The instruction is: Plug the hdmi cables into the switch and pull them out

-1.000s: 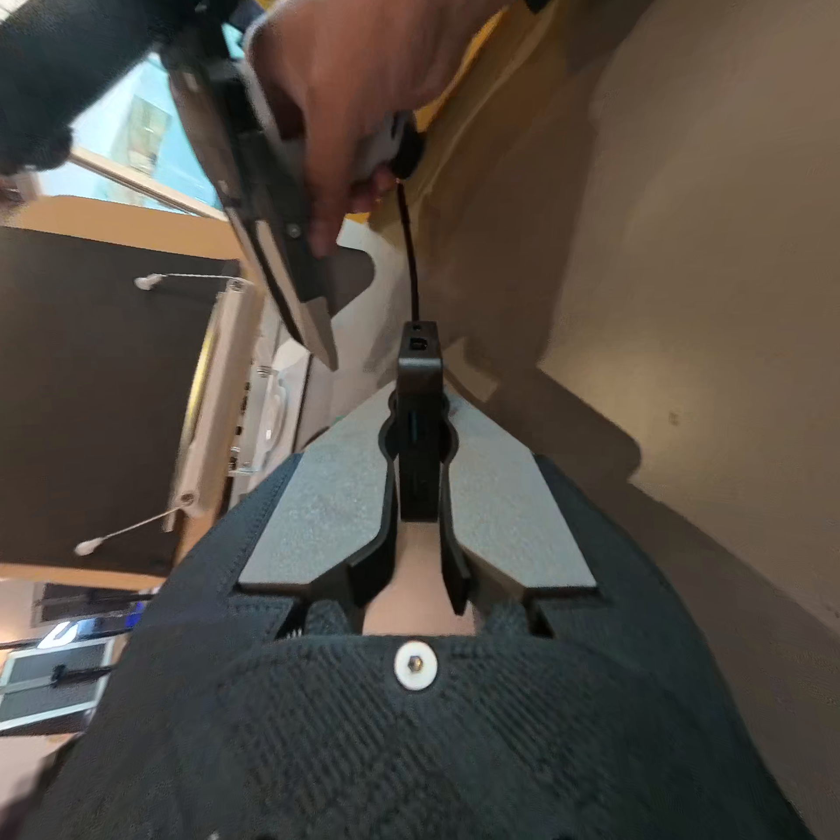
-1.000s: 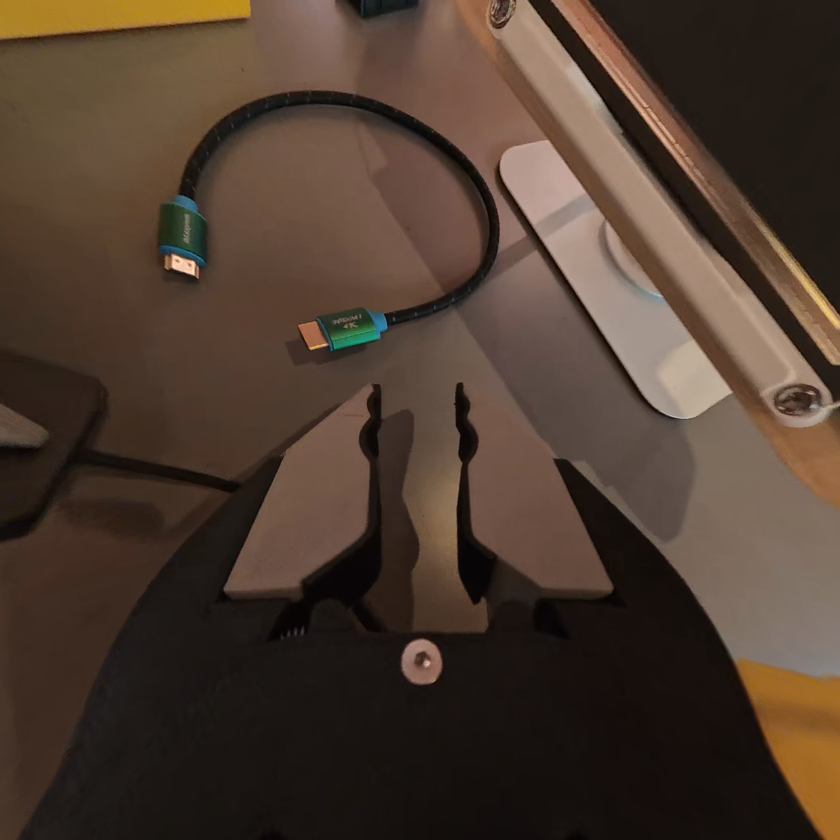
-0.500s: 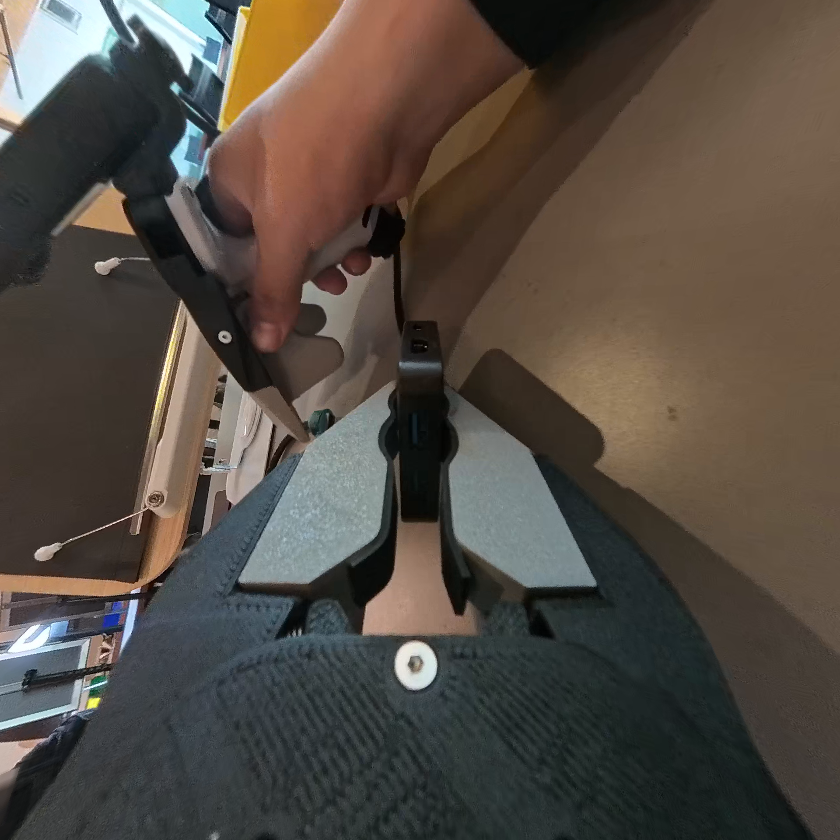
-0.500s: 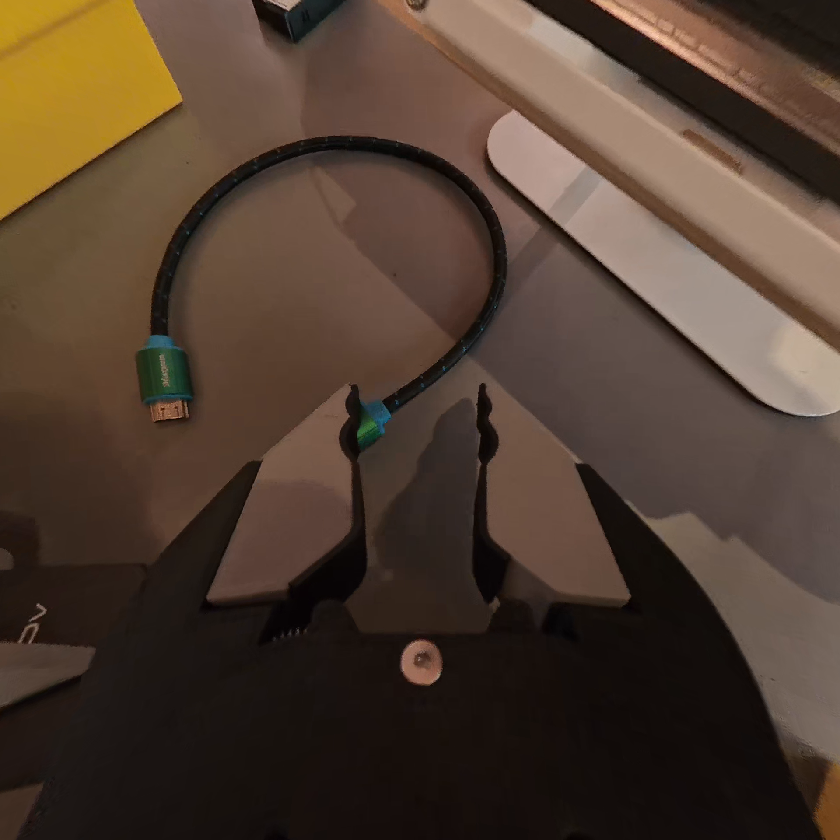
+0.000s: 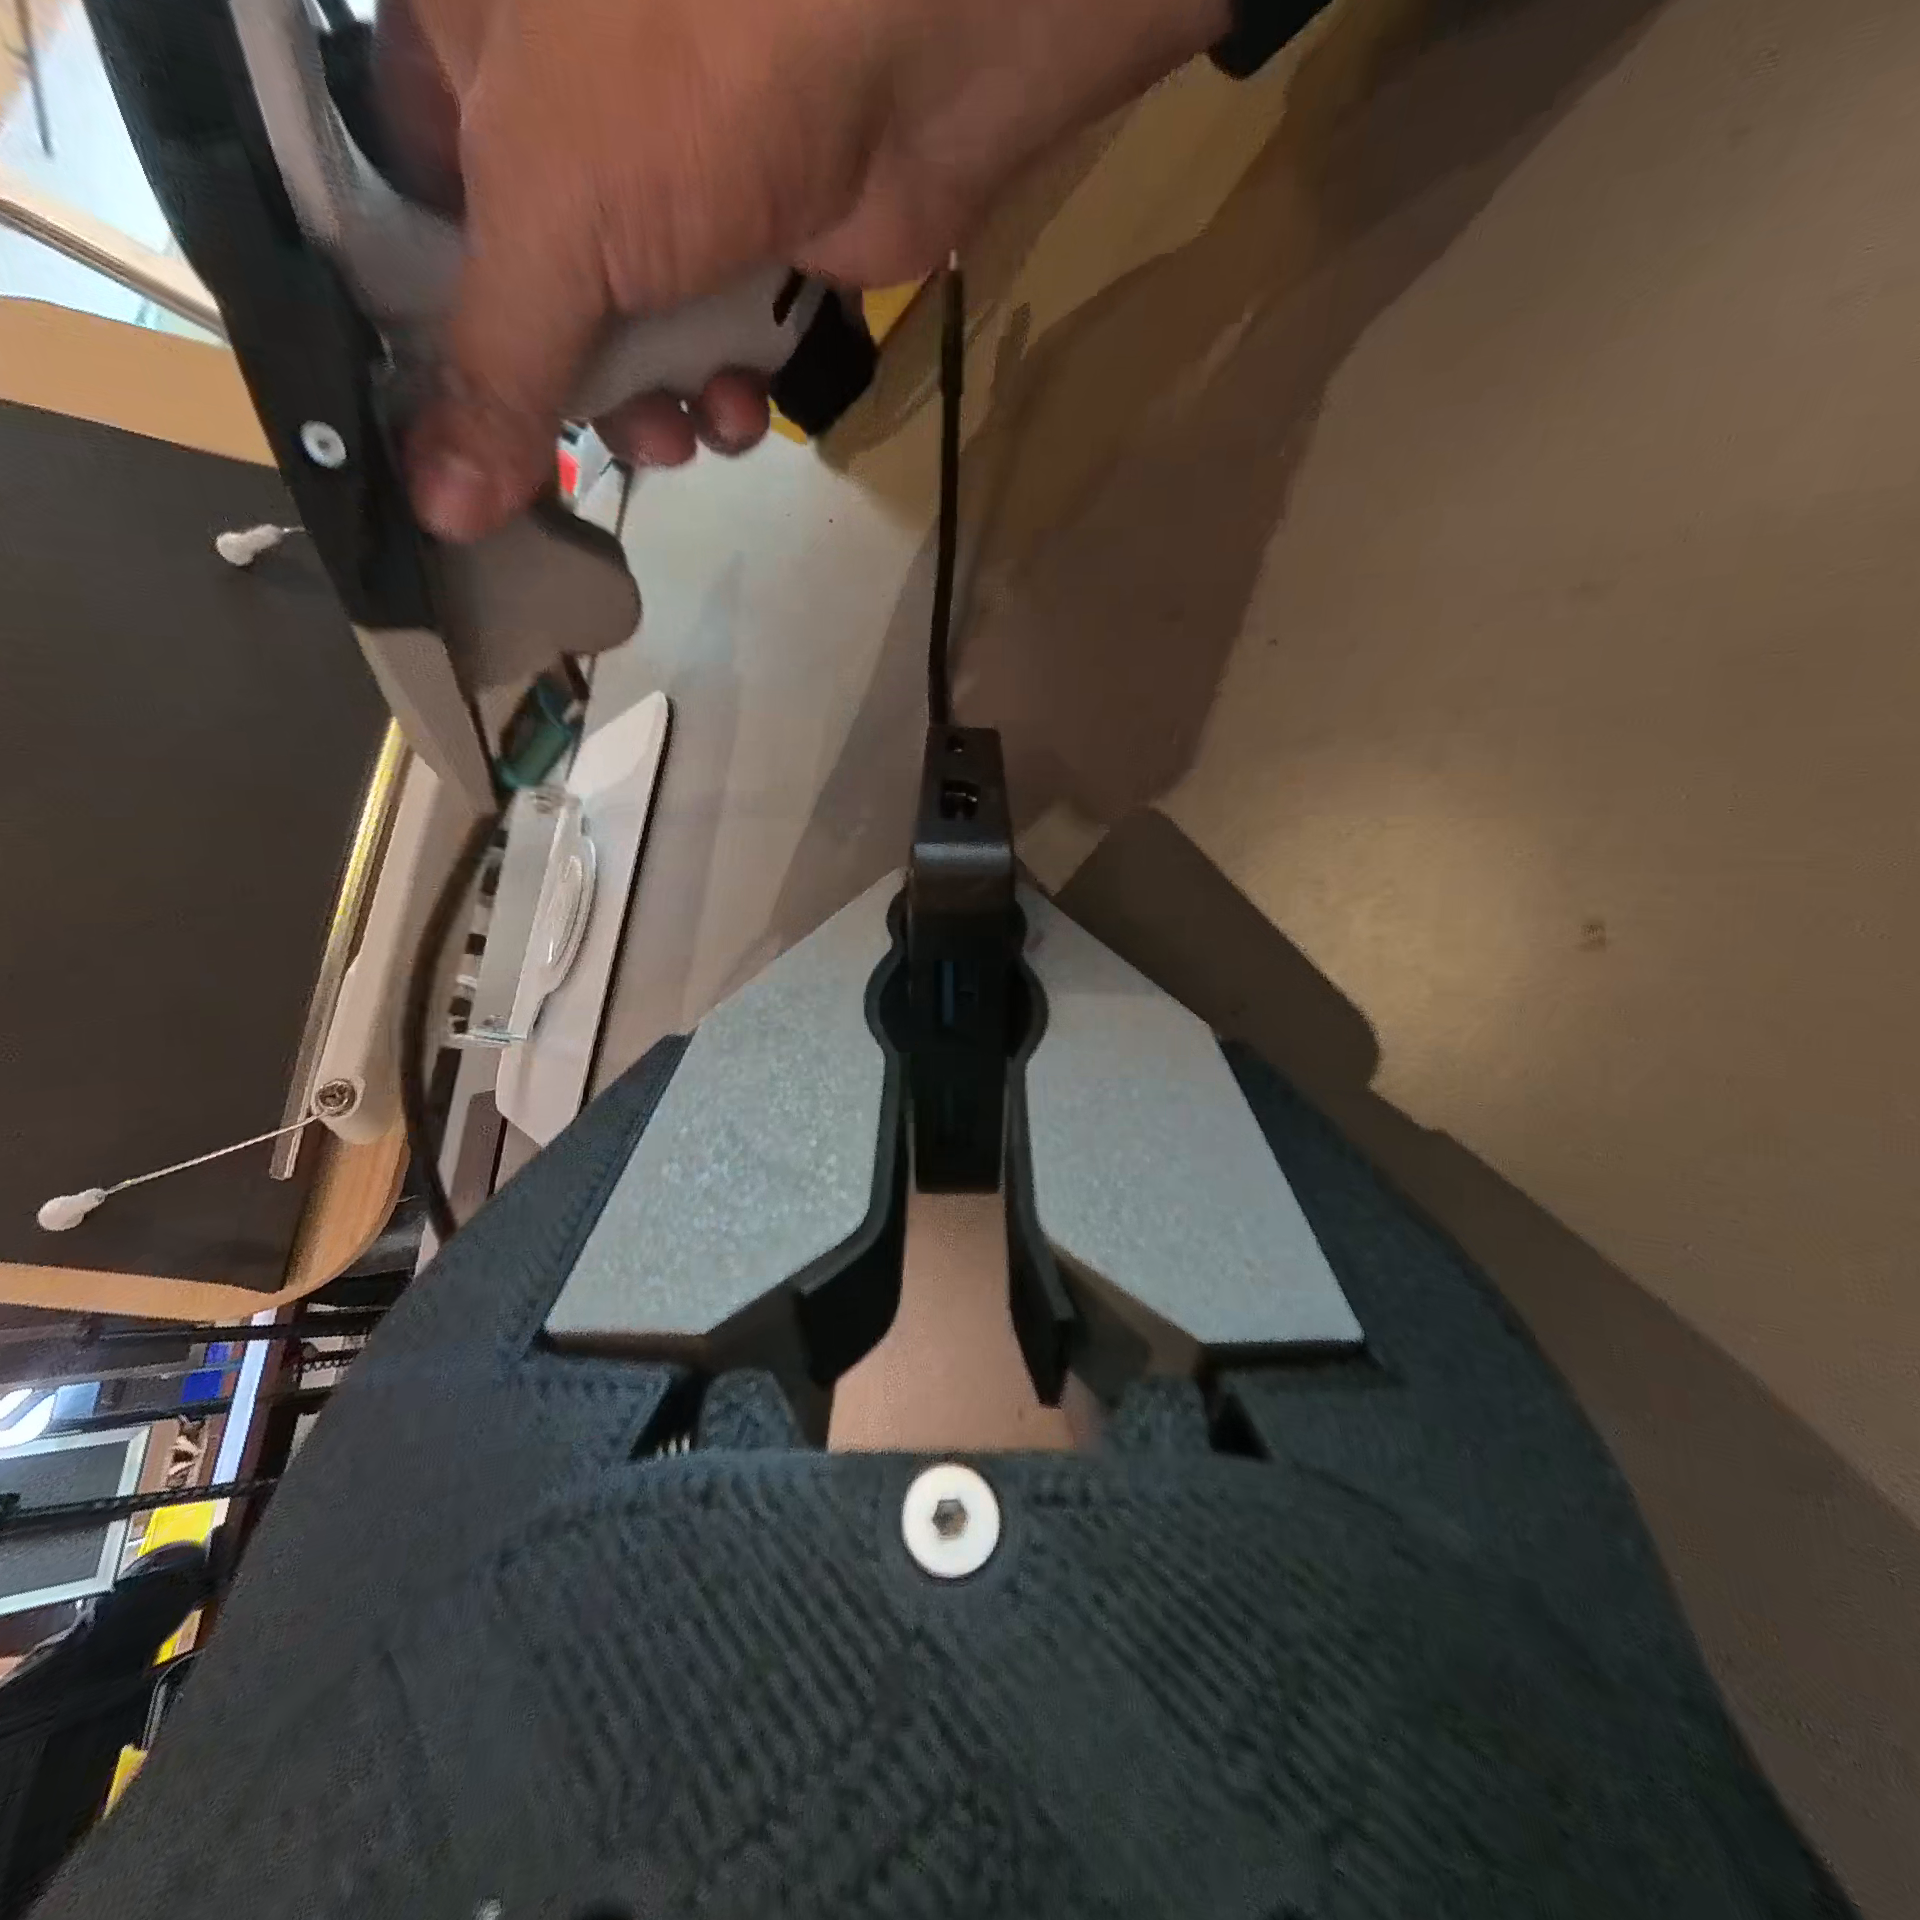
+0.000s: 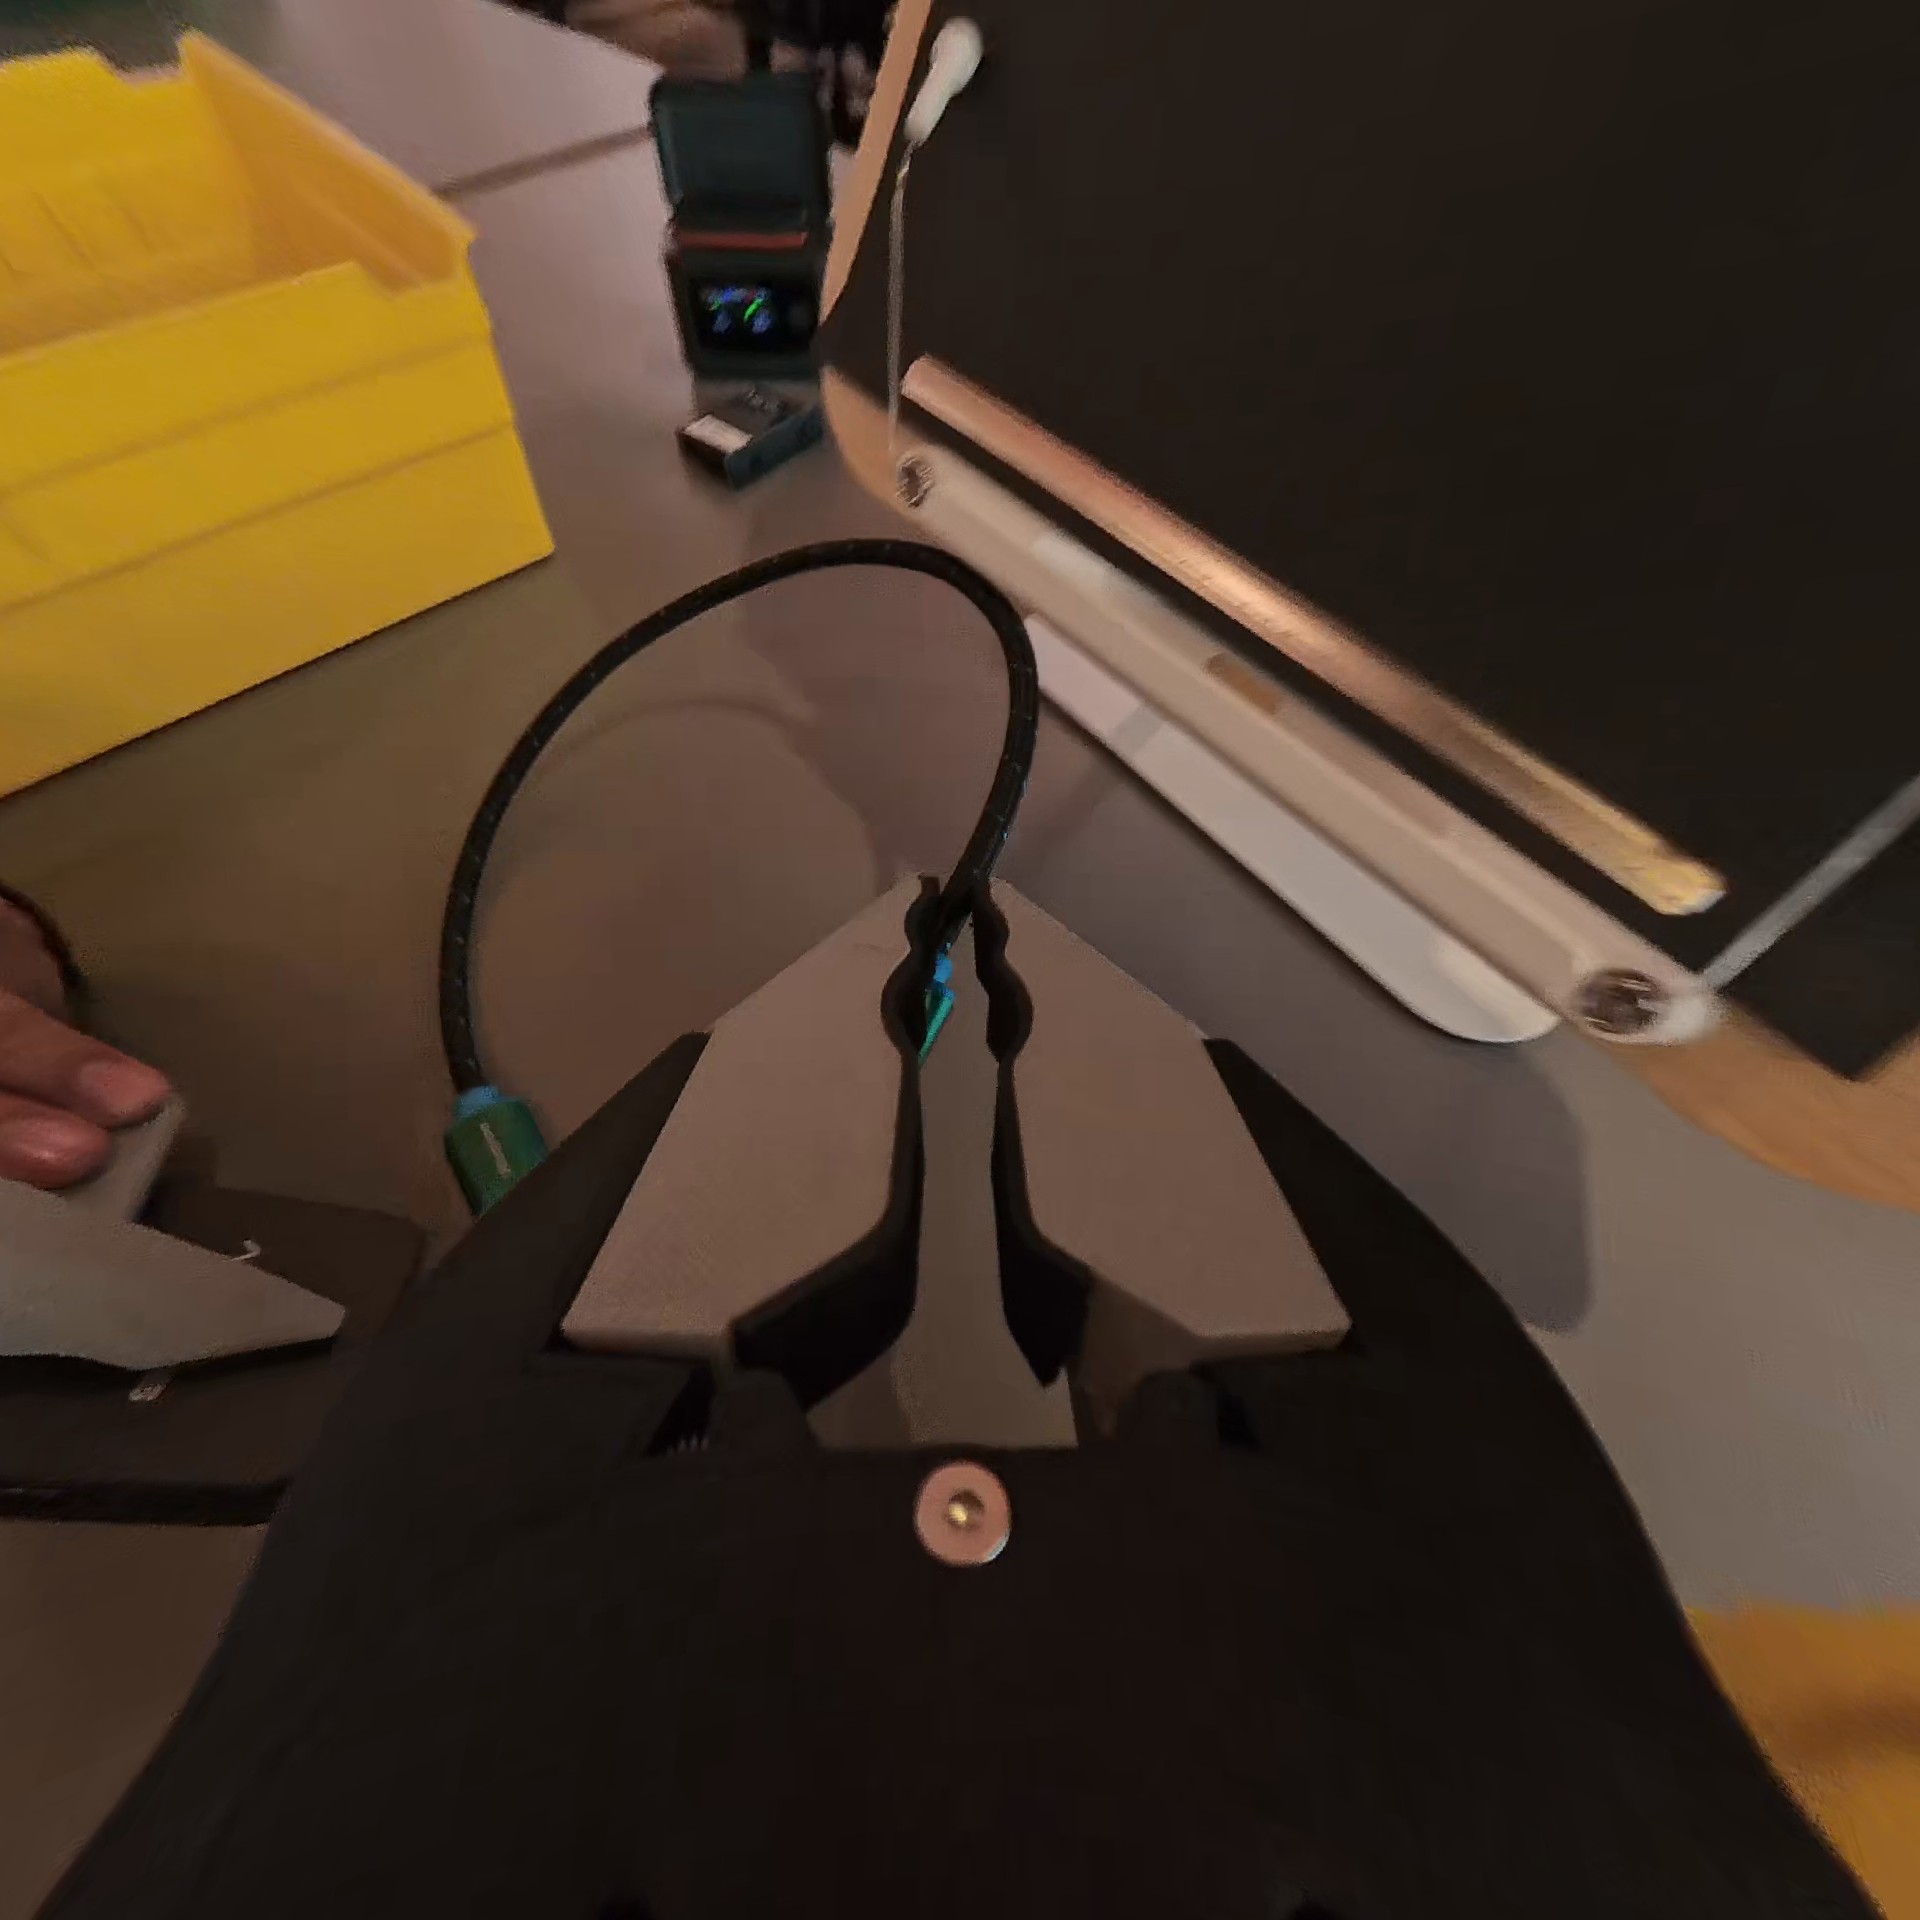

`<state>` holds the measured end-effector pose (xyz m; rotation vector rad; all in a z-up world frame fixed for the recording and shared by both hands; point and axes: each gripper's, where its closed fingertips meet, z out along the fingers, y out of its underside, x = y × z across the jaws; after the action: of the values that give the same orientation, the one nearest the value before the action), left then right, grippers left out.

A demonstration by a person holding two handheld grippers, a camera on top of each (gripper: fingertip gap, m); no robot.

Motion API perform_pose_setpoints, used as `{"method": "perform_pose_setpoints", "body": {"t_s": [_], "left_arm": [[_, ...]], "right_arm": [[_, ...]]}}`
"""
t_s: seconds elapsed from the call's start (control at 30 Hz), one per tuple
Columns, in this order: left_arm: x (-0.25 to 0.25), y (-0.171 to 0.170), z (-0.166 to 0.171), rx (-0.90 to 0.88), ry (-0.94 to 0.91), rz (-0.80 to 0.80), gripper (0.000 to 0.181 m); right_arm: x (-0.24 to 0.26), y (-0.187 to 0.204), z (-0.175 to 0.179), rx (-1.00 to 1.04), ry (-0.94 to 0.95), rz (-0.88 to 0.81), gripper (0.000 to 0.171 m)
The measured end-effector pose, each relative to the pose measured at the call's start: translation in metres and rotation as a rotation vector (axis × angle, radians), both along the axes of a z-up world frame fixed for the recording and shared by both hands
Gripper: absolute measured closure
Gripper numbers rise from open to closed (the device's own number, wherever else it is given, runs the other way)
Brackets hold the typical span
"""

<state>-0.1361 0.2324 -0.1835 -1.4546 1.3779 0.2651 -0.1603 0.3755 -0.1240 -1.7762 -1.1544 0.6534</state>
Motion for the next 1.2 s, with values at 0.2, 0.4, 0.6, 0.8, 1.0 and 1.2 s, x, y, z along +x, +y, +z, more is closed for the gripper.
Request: {"method": "perform_pose_setpoints", "body": {"t_s": [0.2, 0.4, 0.6, 0.8, 1.0, 1.2], "left_arm": [[-0.001, 0.001, -0.001, 0.016, 0.018, 0.003, 0.170], [-0.002, 0.002, -0.001, 0.031, 0.031, 0.014, 0.170], [-0.003, 0.002, -0.002, 0.037, 0.044, 0.015, 0.170], [-0.003, 0.002, -0.002, 0.034, 0.040, 0.015, 0.170], [-0.004, 0.002, -0.002, 0.034, 0.042, 0.016, 0.171], [-0.004, 0.002, -0.002, 0.036, 0.051, 0.018, 0.170]], "right_arm": [[0.026, 0.012, 0.038, 0.085, 0.172, -0.080, 0.171], [0.014, 0.003, 0.014, -0.056, 0.143, 0.015, 0.171], [-0.001, -0.013, 0.003, -0.061, 0.096, 0.105, 0.171], [-0.024, -0.059, -0.010, -0.053, 0.015, 0.359, 0.171], [-0.034, -0.083, -0.051, 0.015, -0.211, 0.470, 0.166], [-0.031, -0.092, -0.067, -0.041, -0.283, 0.516, 0.160]]}}
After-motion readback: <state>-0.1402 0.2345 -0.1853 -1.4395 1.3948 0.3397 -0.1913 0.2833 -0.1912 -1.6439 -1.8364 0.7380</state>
